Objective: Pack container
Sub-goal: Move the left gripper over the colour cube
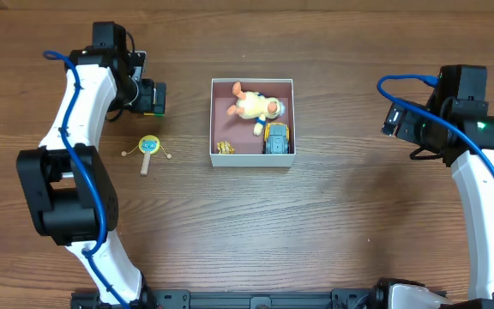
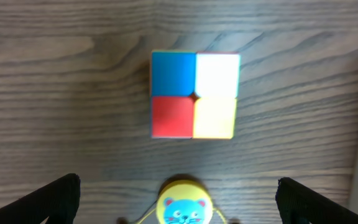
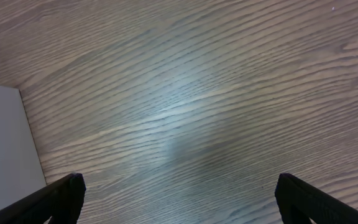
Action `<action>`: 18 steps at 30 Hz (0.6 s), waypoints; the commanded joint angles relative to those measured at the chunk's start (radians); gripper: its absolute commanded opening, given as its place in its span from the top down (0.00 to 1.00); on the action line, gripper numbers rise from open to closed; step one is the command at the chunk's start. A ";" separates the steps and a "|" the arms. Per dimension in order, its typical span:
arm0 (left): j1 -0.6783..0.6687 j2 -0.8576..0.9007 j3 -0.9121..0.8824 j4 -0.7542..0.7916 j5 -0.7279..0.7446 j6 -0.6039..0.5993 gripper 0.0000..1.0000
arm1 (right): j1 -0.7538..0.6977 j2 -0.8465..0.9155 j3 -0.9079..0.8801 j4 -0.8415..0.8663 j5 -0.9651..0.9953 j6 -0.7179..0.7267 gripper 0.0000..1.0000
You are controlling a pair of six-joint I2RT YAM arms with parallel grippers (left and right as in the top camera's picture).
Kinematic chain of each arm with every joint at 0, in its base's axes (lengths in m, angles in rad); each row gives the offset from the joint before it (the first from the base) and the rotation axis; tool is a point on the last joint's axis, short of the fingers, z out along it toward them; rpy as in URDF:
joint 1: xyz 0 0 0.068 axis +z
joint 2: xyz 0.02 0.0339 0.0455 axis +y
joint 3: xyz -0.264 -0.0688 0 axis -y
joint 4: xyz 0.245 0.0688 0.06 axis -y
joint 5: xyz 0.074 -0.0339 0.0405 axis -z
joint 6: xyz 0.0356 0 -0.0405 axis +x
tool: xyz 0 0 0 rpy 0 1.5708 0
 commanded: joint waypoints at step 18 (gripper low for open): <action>-0.040 0.084 0.027 0.150 0.003 0.051 0.00 | -0.004 -0.022 0.000 0.007 0.010 -0.003 0.00</action>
